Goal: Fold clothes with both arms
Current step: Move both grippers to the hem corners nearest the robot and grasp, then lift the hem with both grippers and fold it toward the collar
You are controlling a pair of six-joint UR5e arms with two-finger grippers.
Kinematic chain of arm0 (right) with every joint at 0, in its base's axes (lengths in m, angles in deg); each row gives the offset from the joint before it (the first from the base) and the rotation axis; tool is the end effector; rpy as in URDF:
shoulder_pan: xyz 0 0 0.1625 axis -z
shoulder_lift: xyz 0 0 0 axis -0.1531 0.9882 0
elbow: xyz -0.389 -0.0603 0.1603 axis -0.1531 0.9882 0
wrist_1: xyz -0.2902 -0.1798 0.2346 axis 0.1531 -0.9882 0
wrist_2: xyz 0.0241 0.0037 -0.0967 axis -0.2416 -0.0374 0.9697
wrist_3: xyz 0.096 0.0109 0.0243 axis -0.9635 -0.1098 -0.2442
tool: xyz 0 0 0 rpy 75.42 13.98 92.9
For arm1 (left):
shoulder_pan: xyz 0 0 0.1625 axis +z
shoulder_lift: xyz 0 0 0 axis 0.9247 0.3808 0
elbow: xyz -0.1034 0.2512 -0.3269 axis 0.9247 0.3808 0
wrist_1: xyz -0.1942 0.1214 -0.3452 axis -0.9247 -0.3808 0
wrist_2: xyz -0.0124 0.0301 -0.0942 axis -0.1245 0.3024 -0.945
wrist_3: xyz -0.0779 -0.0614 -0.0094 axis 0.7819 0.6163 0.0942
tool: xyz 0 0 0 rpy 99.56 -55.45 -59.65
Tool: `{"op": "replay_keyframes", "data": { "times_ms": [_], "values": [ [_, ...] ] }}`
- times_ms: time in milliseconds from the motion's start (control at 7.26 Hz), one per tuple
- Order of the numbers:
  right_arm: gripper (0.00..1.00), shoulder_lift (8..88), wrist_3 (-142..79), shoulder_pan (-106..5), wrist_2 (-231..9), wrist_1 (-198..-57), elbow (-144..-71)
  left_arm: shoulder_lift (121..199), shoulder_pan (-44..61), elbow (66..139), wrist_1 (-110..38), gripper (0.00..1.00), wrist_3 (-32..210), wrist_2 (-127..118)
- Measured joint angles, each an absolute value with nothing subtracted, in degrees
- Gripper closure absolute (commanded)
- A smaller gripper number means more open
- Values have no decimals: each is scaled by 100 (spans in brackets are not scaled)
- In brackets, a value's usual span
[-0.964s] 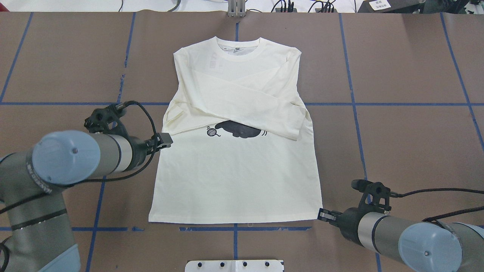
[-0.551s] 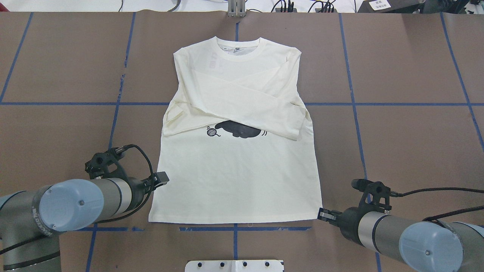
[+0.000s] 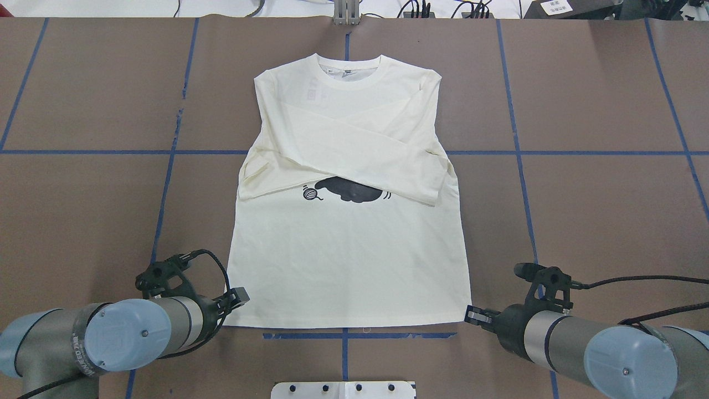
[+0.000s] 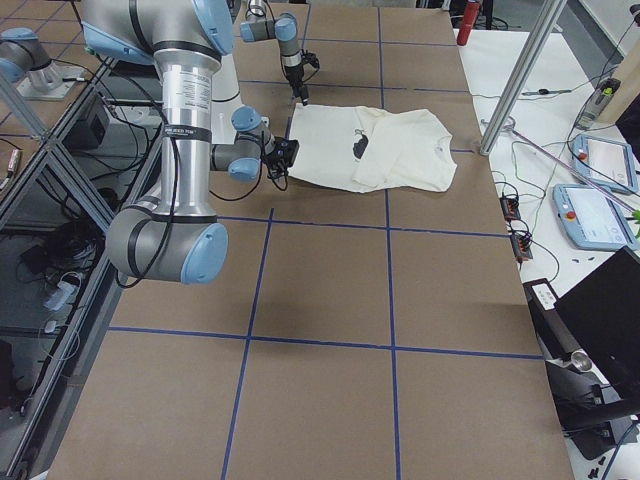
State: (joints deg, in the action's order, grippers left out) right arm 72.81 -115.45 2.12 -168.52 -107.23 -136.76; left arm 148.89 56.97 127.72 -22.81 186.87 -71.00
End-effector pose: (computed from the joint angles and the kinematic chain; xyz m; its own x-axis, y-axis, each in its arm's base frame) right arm -0.4260 -0.2003 0.3673 0.4291 0.2307 0.8733 -0.3378 0.9377 -0.0818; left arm 0.4914 -0.2320 0.3494 0.5181 -0.4899 -0.7011 0.4485 0.8536 -0.2650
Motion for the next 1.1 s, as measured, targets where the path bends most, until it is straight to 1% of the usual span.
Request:
{"op": "replay_keyframes", "data": {
  "times_ms": [138, 276, 413, 551, 689, 1102],
  "values": [
    [100, 7285, -11545, 211, -16846, -10723, -13676, 14897, 5710, 12745, -2286, 23, 18679, -7102],
    [100, 7290, -11545, 208, -16841, -10723, -13675, 14900, 5712, 12732, -2287, 39, 18666, -7104],
    [100, 7292, -11545, 205, -16838, -10723, -13675, 14900, 5715, 12724, -2288, 57, 18671, -7106],
    [100, 7293, -11545, 204, -16837, -10723, -13675, 14907, 5718, 12724, -2288, 80, 18684, -7108],
    [100, 7293, -11545, 204, -16836, -10723, -13676, 14915, 5725, 12719, -2288, 100, 18695, -7110],
    [100, 7274, -11545, 204, -16846, -10723, -13683, 14914, 5751, 12698, -2278, 100, 18688, -7123]
  ]
}}
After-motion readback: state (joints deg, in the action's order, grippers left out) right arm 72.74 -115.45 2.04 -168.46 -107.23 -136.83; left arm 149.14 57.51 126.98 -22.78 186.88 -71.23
